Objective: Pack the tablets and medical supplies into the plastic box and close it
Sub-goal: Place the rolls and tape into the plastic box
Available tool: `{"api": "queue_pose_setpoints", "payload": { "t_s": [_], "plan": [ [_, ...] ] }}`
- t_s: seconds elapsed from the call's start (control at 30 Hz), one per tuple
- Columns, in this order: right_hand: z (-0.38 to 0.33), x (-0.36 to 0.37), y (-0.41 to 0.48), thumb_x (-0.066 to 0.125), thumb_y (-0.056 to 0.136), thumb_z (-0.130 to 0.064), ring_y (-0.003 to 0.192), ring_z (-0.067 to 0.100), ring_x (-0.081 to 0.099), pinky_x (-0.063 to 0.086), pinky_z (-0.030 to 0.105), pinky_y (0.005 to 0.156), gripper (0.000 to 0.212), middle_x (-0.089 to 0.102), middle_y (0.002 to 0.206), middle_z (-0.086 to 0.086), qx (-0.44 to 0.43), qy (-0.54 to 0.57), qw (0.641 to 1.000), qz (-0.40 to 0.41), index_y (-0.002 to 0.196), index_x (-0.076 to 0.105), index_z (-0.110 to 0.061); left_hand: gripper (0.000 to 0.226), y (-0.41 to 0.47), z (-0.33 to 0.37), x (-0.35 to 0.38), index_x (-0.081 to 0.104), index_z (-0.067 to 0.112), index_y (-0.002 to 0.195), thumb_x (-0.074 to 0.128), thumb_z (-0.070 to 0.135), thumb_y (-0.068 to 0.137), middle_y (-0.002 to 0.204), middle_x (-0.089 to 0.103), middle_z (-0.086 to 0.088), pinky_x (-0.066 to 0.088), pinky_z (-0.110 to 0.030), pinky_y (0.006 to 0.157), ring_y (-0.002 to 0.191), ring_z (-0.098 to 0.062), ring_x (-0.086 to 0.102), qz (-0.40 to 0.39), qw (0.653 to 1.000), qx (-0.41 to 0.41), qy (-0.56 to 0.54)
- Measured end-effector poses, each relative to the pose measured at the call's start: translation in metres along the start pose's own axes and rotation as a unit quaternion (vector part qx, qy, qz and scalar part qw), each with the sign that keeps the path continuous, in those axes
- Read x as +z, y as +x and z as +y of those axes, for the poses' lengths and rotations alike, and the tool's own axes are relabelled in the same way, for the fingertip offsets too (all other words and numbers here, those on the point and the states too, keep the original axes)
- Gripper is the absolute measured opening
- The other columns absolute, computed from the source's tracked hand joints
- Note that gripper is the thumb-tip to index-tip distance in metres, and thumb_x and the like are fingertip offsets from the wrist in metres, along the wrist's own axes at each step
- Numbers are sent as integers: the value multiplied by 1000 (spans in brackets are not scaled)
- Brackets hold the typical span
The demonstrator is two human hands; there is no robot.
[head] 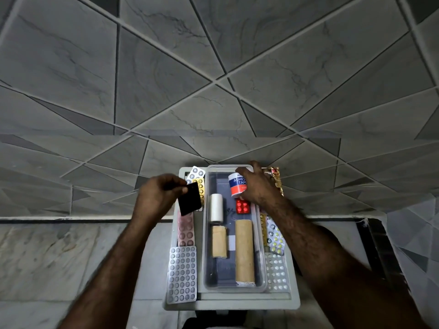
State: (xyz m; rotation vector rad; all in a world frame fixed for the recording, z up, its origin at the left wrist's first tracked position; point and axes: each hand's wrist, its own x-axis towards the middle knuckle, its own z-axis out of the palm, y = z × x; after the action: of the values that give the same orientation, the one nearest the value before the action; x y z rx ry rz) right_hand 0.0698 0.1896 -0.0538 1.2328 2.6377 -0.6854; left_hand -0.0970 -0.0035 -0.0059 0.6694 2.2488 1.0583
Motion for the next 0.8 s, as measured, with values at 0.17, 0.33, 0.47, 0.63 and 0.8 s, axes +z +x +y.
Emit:
{"api": "queue_pose_setpoints", "payload": {
  "t_s": [0.17,0.33,0.47,0.63,0.8],
  "plan": [
    [5,-2,-6,76,75,-33,130,40,42,36,49,109,77,24,154,8,-8,-12,1000,13,141,37,-32,19,35,33,21,77,18,94,78,16,75,91,77,-3,54,-32,86,83,-16,70,-4,998,57,29],
    [17,-3,-15,70,77,-26,129,39,44,40,45,106,69,30,148,10,-7,32,999,35,139,39,-28,19,62,49,53,77,18,97,76,17,77,96,77,-2,46,-20,80,92,-16,69,-26,992,84,92],
    [29,-4,-22,73,75,-24,134,30,41,38,35,109,71,34,148,10,-4,93,994,50,139,43,-25,19,74,51,71,76,20,99,75,19,80,101,76,-2,44,-18,81,97,-17,68,-55,982,103,149],
    [40,-5,-26,78,77,-27,129,23,45,33,21,101,64,44,140,10,39,194,976,92,134,52,-15,22,80,43,81,75,15,104,71,16,82,107,75,-7,44,-21,87,101,-22,67,-71,967,132,206],
    [56,-2,-28,74,81,-28,115,27,58,46,32,99,55,55,129,13,100,215,965,109,131,57,-15,24,79,33,89,73,12,105,70,17,82,106,66,-15,45,-29,82,99,-31,62,-26,953,157,260]
  ]
}}
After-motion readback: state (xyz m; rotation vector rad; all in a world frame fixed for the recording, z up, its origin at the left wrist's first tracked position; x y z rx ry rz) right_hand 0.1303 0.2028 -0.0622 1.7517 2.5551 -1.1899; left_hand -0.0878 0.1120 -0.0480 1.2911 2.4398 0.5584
